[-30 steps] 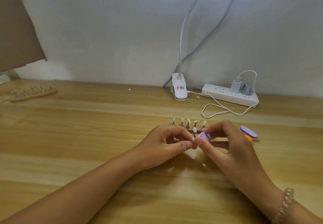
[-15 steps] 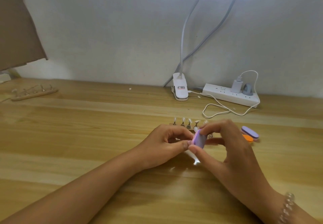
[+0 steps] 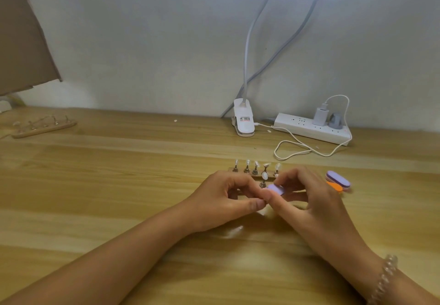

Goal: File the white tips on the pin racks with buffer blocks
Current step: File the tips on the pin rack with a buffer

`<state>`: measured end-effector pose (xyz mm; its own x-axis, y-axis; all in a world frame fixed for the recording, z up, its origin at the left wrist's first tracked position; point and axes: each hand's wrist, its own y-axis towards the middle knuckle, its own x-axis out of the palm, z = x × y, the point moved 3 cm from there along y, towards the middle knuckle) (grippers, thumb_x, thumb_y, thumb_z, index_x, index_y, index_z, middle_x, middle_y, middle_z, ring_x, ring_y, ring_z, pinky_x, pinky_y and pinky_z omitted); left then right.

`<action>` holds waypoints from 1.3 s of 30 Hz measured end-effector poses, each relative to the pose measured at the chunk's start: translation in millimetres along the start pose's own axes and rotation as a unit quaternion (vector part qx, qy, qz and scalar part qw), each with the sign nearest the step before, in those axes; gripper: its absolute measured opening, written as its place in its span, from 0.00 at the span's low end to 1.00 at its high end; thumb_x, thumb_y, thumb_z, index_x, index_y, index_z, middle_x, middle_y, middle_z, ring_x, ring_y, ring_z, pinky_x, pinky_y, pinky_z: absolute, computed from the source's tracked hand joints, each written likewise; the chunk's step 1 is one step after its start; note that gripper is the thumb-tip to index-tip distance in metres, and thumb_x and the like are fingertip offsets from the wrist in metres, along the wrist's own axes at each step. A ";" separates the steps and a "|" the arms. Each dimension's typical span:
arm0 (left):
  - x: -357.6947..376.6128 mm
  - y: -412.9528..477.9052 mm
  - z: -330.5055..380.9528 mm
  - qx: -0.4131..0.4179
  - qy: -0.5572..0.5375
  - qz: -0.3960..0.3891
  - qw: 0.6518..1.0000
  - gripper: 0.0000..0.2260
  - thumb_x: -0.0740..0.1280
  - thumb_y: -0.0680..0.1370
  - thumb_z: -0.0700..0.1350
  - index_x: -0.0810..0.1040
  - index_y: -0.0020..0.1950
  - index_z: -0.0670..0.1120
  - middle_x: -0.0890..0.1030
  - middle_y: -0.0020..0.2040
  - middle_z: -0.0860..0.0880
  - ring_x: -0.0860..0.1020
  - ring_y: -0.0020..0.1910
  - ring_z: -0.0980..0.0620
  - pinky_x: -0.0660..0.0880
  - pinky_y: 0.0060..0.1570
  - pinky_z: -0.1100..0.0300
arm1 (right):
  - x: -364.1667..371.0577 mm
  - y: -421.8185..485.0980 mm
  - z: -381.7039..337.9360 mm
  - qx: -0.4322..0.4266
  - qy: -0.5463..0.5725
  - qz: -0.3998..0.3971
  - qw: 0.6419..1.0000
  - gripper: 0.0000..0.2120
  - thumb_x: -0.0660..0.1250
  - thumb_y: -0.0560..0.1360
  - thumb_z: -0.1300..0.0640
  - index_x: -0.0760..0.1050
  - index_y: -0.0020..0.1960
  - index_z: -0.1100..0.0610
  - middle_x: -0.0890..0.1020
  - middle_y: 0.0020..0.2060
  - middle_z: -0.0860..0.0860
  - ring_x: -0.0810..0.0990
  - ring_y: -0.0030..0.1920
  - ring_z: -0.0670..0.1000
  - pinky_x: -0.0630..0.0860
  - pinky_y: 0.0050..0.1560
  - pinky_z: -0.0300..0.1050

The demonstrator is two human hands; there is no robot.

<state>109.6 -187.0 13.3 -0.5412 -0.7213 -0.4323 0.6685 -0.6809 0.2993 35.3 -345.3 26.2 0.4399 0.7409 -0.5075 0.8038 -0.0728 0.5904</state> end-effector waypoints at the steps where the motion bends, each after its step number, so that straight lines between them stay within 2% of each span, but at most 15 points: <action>1: -0.4 0.0 -0.4 -0.001 0.003 0.001 1.000 0.08 0.73 0.76 0.42 0.82 0.43 0.55 0.80 0.35 0.63 0.66 0.26 0.63 0.62 0.28 0.72 | -0.9 -0.3 -1.0 -0.011 -0.011 0.004 1.000 0.13 0.74 0.69 0.47 0.76 0.45 0.55 0.79 0.41 0.46 0.80 0.44 0.47 0.80 0.43 0.47; 5: -0.9 0.3 -1.7 -0.008 0.003 0.004 1.000 0.08 0.72 0.75 0.35 0.83 0.45 0.48 0.81 0.35 0.63 0.71 0.28 0.66 0.65 0.31 0.74 | 6.8 -6.8 -11.0 -0.093 -0.044 -0.032 0.994 0.15 0.72 0.71 0.43 0.75 0.47 0.53 0.77 0.43 0.45 0.78 0.45 0.45 0.78 0.44 0.40; 9: -0.3 -0.1 0.2 -0.001 0.012 0.009 1.000 0.07 0.73 0.76 0.41 0.82 0.43 0.53 0.78 0.30 0.65 0.66 0.24 0.64 0.61 0.27 0.75 | 0.4 -1.3 -1.2 -0.005 -0.011 -0.009 1.000 0.13 0.72 0.70 0.47 0.75 0.47 0.54 0.78 0.43 0.45 0.79 0.46 0.45 0.79 0.47 0.47; 12: -0.6 -1.0 2.0 0.004 0.009 0.007 1.000 0.07 0.73 0.76 0.39 0.82 0.44 0.50 0.78 0.30 0.66 0.69 0.24 0.66 0.62 0.28 0.76 | 2.3 -3.2 -4.9 -0.038 -0.024 -0.010 0.999 0.13 0.74 0.70 0.48 0.75 0.48 0.53 0.77 0.43 0.44 0.79 0.46 0.47 0.79 0.46 0.46; 15: -0.4 -0.2 2.2 -0.002 0.007 0.010 1.000 0.05 0.73 0.75 0.36 0.83 0.45 0.47 0.80 0.33 0.64 0.72 0.27 0.68 0.65 0.30 0.76 | 5.9 -5.9 -7.2 -0.033 0.004 -0.030 0.999 0.15 0.73 0.70 0.43 0.74 0.48 0.51 0.77 0.44 0.43 0.79 0.47 0.47 0.79 0.46 0.43; 17: -1.1 -0.5 2.5 -0.010 -0.012 0.017 1.000 0.04 0.74 0.75 0.38 0.83 0.45 0.47 0.81 0.35 0.61 0.71 0.27 0.66 0.65 0.30 0.75 | 1.4 -1.9 -0.4 0.013 0.020 -0.003 1.000 0.14 0.72 0.69 0.45 0.75 0.48 0.52 0.78 0.44 0.44 0.80 0.48 0.46 0.80 0.47 0.45; 19: -1.4 -1.4 2.8 -0.018 -0.023 0.025 0.999 0.03 0.74 0.75 0.39 0.83 0.45 0.46 0.82 0.38 0.60 0.71 0.27 0.64 0.66 0.30 0.74 | -6.6 0.6 5.6 0.042 0.037 0.046 0.997 0.14 0.72 0.69 0.46 0.75 0.48 0.53 0.80 0.45 0.47 0.80 0.49 0.46 0.79 0.48 0.41; 21: -1.1 -2.6 3.1 -0.016 -0.001 0.033 0.999 0.05 0.74 0.75 0.39 0.81 0.43 0.48 0.81 0.37 0.62 0.67 0.26 0.62 0.65 0.29 0.71 | -8.5 0.8 1.8 0.034 0.045 0.071 0.996 0.17 0.71 0.68 0.45 0.75 0.49 0.54 0.80 0.45 0.48 0.81 0.48 0.46 0.79 0.48 0.41; 25: -1.4 -2.9 5.8 0.004 0.020 0.056 0.998 0.12 0.74 0.74 0.36 0.78 0.39 0.53 0.79 0.33 0.64 0.67 0.24 0.63 0.63 0.28 0.72 | 6.5 -5.5 -8.9 -0.036 -0.017 -0.006 0.999 0.18 0.72 0.68 0.44 0.74 0.50 0.54 0.77 0.45 0.46 0.79 0.47 0.47 0.78 0.47 0.42; 29: 1.4 -4.1 11.3 0.032 0.058 0.056 0.996 0.12 0.75 0.74 0.38 0.78 0.39 0.55 0.76 0.29 0.68 0.66 0.22 0.62 0.60 0.27 0.74 | 0.2 -2.7 -0.8 -0.005 -0.012 0.031 0.999 0.15 0.75 0.68 0.51 0.73 0.49 0.53 0.78 0.43 0.45 0.79 0.47 0.44 0.77 0.47 0.41; 33: 0.0 -4.5 10.0 0.041 0.057 0.057 0.996 0.13 0.74 0.71 0.39 0.79 0.39 0.58 0.80 0.35 0.65 0.68 0.25 0.62 0.63 0.29 0.71 | 9.3 -6.8 -9.7 -0.087 -0.043 -0.022 0.995 0.16 0.77 0.70 0.50 0.74 0.49 0.55 0.76 0.44 0.46 0.77 0.45 0.47 0.77 0.44 0.39; 37: 0.7 -3.4 11.4 0.054 0.086 0.069 0.992 0.12 0.76 0.73 0.38 0.79 0.40 0.55 0.76 0.28 0.69 0.67 0.22 0.64 0.60 0.28 0.76 | 2.0 -0.6 -1.4 -0.016 -0.009 0.005 1.000 0.14 0.75 0.69 0.52 0.74 0.49 0.54 0.77 0.44 0.46 0.78 0.47 0.46 0.78 0.45 0.41; 39: 1.3 -4.0 12.6 0.067 0.091 0.064 0.992 0.12 0.75 0.73 0.38 0.79 0.40 0.55 0.75 0.28 0.70 0.67 0.22 0.65 0.60 0.27 0.76 | 0.7 -1.1 -2.0 -0.027 -0.024 0.015 0.999 0.14 0.75 0.69 0.53 0.73 0.49 0.55 0.76 0.44 0.47 0.77 0.47 0.46 0.77 0.45 0.41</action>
<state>99.8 -186.8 22.3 -0.3477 -0.7760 -0.5262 0.6451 -0.6053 0.4664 33.9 -343.4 26.5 0.4837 0.7059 -0.5174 0.7675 -0.0581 0.6384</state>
